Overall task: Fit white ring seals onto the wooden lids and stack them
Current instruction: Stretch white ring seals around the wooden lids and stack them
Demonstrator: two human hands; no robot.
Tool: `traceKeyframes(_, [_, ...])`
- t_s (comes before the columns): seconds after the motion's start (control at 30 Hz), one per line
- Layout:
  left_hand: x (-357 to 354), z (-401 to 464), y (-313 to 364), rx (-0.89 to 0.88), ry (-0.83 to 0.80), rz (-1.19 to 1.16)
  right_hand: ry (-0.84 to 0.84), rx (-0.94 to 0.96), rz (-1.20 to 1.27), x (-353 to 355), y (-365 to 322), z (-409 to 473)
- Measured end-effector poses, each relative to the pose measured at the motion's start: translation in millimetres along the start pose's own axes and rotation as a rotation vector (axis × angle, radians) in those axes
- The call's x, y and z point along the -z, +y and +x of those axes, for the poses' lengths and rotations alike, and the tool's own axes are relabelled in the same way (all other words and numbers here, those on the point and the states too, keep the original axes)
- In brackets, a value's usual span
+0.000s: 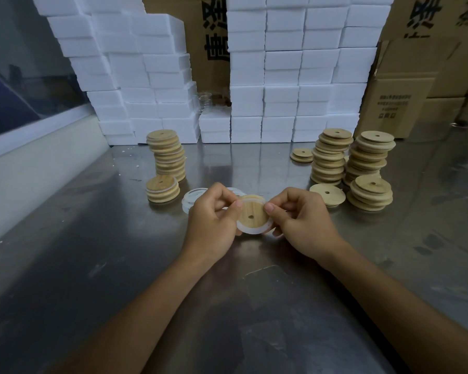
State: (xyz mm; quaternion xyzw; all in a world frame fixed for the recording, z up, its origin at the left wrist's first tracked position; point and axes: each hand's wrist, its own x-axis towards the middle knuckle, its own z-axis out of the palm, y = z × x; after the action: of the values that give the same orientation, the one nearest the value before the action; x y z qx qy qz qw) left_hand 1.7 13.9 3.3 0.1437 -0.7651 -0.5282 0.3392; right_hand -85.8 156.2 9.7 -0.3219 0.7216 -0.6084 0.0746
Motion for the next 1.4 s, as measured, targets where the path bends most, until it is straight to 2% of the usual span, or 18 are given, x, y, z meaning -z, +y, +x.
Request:
traceKeyframes(0.27, [3, 3, 3, 0.091, -0.026, -0.048, -0.041, -0.022, -0.016, 5, 0, 0])
traceKeyframes(0.5, [4, 5, -5, 0.111, 0.000, -0.042, 0.009, -0.002, -0.095, -1, 5, 2])
traceKeyframes(0.7, [2, -2, -12, -0.103, -0.086, 0.139, 0.102, 0.123, -0.193, -2, 4, -2])
traceKeyframes(0.87, [1, -3, -15, -0.242, -0.193, 0.398, 0.080, 0.246, -0.222, -6, -1, -5])
traceKeyframes(1.03, [1, -1, -16, -0.178, -0.287, 0.332, 0.020, 0.147, 0.008, -6, -4, -6])
traceKeyframes(1.27, [-1, -4, -14, -0.118, -0.295, 0.459, -0.081, 0.034, 0.202, -4, -2, -5])
traceKeyframes(1.4, [-2, -6, -13, -0.138, -0.269, 0.320, -0.071, -0.001, 0.249, -4, -3, -4])
